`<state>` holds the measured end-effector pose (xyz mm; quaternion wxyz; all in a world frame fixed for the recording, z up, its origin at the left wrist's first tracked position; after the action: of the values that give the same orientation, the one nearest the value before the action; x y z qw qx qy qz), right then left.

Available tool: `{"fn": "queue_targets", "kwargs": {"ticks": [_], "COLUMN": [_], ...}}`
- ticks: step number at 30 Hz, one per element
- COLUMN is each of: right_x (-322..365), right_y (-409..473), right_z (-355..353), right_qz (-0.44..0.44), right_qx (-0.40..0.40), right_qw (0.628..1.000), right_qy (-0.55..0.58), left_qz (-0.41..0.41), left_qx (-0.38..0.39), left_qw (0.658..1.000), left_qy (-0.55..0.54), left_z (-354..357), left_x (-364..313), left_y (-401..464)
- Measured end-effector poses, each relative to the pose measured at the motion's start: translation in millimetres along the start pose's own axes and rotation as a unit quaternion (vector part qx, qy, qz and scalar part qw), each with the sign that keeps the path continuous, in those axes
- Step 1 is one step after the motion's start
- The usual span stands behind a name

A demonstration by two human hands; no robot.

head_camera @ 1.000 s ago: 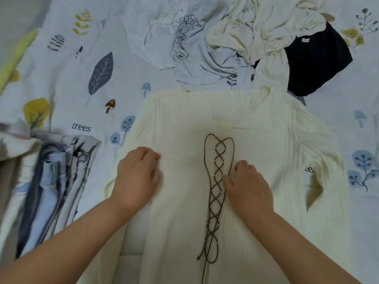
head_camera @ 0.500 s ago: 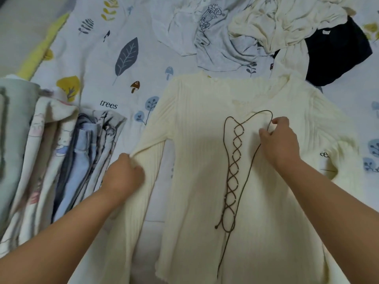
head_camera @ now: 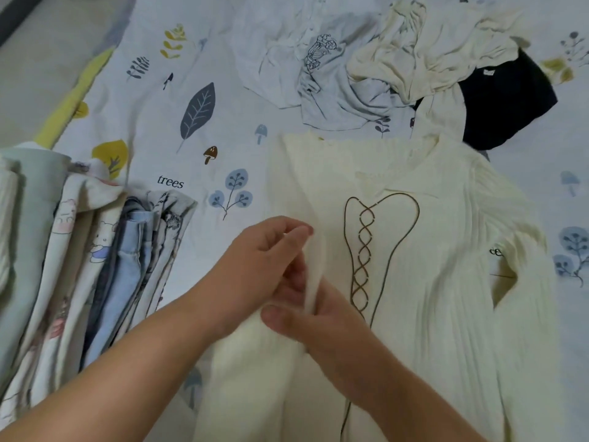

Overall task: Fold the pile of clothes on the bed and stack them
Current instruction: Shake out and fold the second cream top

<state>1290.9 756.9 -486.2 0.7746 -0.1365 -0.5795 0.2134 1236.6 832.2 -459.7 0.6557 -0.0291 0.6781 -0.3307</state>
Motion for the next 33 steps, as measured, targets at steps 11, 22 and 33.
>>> {"fn": "queue_targets", "kwargs": {"ticks": [11,22,33], "right_x": [-26.1,-38.7,-21.0], "right_y": [-54.1,-38.6,-71.9], "right_z": [-135.4,-115.3,-155.9], "right_qz": [0.221,0.224,0.201], "right_qx": [-0.347,-0.316,-0.105], "right_qw": [0.839,0.751,0.958], "right_qy": [-0.356,-0.535,-0.175], "left_qz": [0.083,0.234,0.056], "left_qx": [-0.151,0.047,0.051], "left_qw": [0.939,0.72,0.686], "left_qy": [0.297,0.651,0.723], "left_z": [-40.4,9.1,-13.4], "left_x": [25.6,0.1,-72.3], "left_y": [59.2,157.6,223.1]}}
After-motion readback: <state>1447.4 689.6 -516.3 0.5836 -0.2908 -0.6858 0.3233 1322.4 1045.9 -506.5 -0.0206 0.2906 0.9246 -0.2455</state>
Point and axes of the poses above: each hand's wrist, its own y-axis towards the middle knuckle, its own z-axis out of the palm, x = y × z, the point moved 7 cm from there along y, towards the middle knuckle, and after that the axes turned 10 degrees about -y, right-handed, at the moved point
